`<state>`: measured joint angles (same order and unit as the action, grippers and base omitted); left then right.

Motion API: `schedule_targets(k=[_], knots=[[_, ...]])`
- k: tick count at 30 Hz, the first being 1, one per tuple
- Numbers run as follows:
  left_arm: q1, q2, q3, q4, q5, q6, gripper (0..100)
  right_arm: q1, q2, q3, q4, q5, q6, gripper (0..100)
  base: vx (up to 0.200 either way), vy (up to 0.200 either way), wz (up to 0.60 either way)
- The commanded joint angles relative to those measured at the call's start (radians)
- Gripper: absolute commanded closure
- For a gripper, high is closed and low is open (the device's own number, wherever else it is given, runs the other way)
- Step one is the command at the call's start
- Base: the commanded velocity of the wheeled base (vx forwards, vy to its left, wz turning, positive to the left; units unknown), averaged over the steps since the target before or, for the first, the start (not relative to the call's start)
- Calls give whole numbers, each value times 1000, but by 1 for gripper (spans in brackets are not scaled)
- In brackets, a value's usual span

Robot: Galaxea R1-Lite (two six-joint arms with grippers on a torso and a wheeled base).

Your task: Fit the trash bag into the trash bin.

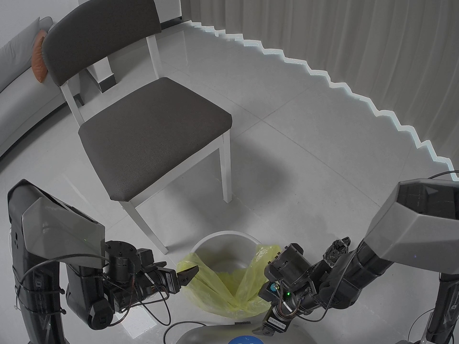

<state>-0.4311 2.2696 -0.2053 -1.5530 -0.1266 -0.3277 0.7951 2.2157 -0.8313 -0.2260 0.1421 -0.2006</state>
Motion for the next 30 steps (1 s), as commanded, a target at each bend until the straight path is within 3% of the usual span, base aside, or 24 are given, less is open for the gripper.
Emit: schedule_targets(k=[1, 12, 17, 25, 30], knots=[[0, 2, 0, -16, 1, -1, 0, 1, -67, -63, -1, 1, 4, 0, 0, 0, 0], [-2, -5, 11, -16, 1, 2, 0, -7, -48, -209, -7, -47, 10, 0, 0, 0, 0], [-29, -10, 41, -18, 4, 87, 0, -34, -139, -160, -6, -47, 6, 0, 0, 0, 0], [-87, -33, -62, -13, -13, 263, 0, -159, -383, -57, 2, -47, 9, 0, 0, 0, 0], [-132, -13, -82, -13, -18, 274, 0, -212, -502, 12, 2, -47, 4, 0, 0, 0, 0]])
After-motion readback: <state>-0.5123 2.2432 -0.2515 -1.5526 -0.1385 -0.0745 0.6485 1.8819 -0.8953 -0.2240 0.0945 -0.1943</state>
